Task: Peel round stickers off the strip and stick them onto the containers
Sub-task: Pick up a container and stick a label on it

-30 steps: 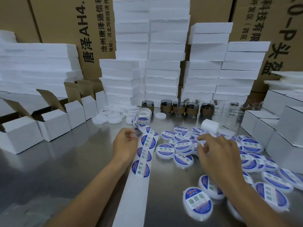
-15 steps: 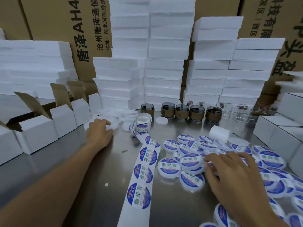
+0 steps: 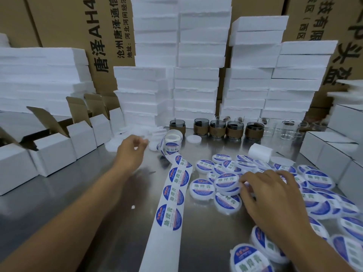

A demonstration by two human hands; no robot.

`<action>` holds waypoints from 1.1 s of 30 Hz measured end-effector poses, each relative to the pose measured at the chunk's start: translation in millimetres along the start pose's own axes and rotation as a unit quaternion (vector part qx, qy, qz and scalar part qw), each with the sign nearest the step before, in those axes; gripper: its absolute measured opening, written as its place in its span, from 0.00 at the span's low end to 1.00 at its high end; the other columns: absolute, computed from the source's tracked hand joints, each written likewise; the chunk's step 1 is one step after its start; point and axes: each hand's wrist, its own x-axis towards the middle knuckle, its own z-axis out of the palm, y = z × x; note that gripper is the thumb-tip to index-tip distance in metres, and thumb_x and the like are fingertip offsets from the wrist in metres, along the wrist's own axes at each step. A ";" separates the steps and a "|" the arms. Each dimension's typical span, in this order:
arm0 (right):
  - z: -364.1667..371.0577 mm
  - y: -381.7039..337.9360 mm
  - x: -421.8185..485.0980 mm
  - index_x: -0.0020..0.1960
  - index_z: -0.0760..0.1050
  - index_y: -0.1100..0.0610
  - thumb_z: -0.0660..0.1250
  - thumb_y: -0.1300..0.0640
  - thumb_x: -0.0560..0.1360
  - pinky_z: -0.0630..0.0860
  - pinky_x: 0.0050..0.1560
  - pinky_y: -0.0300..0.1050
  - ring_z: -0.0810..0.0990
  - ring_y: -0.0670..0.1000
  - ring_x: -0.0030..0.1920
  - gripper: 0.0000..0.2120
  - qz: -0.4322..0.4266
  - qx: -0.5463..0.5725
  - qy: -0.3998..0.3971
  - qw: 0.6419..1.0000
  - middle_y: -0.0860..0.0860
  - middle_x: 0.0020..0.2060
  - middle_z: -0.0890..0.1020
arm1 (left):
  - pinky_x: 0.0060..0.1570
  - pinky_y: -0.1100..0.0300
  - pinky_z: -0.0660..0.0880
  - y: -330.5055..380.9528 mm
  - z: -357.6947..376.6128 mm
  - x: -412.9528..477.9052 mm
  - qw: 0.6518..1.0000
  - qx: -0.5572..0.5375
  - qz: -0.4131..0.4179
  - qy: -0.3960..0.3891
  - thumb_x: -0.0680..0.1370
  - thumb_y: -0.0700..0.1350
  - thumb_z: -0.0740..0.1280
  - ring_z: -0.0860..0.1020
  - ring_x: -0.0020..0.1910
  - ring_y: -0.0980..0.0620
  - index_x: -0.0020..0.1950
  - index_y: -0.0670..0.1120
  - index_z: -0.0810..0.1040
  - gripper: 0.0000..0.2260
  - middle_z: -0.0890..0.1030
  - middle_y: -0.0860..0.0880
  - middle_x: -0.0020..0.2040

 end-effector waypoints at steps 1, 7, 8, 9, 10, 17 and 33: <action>-1.4 -0.9 -0.6 0.37 0.79 0.54 0.75 0.59 0.65 0.74 0.50 0.57 0.80 0.54 0.34 0.05 0.003 0.009 -0.010 1.000 0.50 0.29 0.81 | 0.41 0.63 0.67 11.1 -0.2 -12.5 0.998 -0.054 -0.018 0.010 0.80 0.47 0.62 0.73 0.45 0.51 0.44 0.42 0.74 0.09 0.77 0.48 0.45; -14.4 -5.1 -2.1 0.47 0.79 0.53 0.65 0.57 0.74 0.65 0.59 0.54 0.79 0.54 0.44 0.05 0.026 0.054 -0.079 0.995 0.50 0.38 0.83 | 0.44 0.62 0.75 65.4 -9.3 -81.1 0.954 -0.281 -0.103 -0.034 0.79 0.50 0.63 0.77 0.40 0.53 0.42 0.47 0.77 0.10 0.80 0.50 0.40; -16.7 -7.9 -3.6 0.49 0.79 0.53 0.65 0.57 0.75 0.67 0.58 0.52 0.79 0.53 0.44 0.05 0.031 0.084 -0.075 0.993 0.49 0.38 0.83 | 0.50 0.58 0.76 69.7 -10.1 -91.9 0.938 -0.321 -0.112 -0.061 0.79 0.49 0.63 0.79 0.42 0.51 0.43 0.47 0.78 0.09 0.82 0.48 0.41; -19.6 -12.6 -6.3 0.50 0.79 0.52 0.65 0.56 0.75 0.69 0.55 0.49 0.79 0.50 0.42 0.06 0.045 0.137 -0.068 0.987 0.47 0.38 0.83 | 0.53 0.57 0.77 71.8 -10.4 -102.5 0.921 -0.360 -0.121 -0.089 0.79 0.48 0.63 0.81 0.45 0.49 0.45 0.46 0.78 0.08 0.84 0.46 0.43; -22.9 -18.9 -9.3 0.51 0.78 0.50 0.65 0.55 0.75 0.72 0.50 0.44 0.78 0.46 0.40 0.06 0.073 0.219 -0.064 0.971 0.45 0.37 0.82 | 0.53 0.57 0.78 72.2 -10.9 -112.0 0.902 -0.395 -0.132 -0.115 0.79 0.48 0.63 0.83 0.46 0.49 0.47 0.45 0.79 0.08 0.85 0.47 0.44; -35.9 -54.8 -7.7 0.51 0.74 0.46 0.65 0.51 0.75 0.73 0.37 0.30 0.81 0.40 0.38 0.05 0.210 0.596 -0.092 0.769 0.47 0.40 0.82 | 0.42 0.63 0.79 73.3 -15.1 -135.1 0.875 -0.407 -0.121 -0.233 0.79 0.46 0.62 0.84 0.44 0.50 0.51 0.42 0.79 0.09 0.85 0.44 0.46; -20.8 -61.3 -11.2 0.46 0.77 0.56 0.68 0.57 0.74 0.72 0.32 0.29 0.80 0.43 0.29 0.03 0.195 0.649 -0.133 0.723 0.51 0.30 0.83 | 0.34 0.64 0.74 72.1 -11.8 -140.8 0.907 -0.352 -0.051 -0.226 0.77 0.46 0.64 0.79 0.35 0.55 0.41 0.50 0.84 0.09 0.82 0.52 0.37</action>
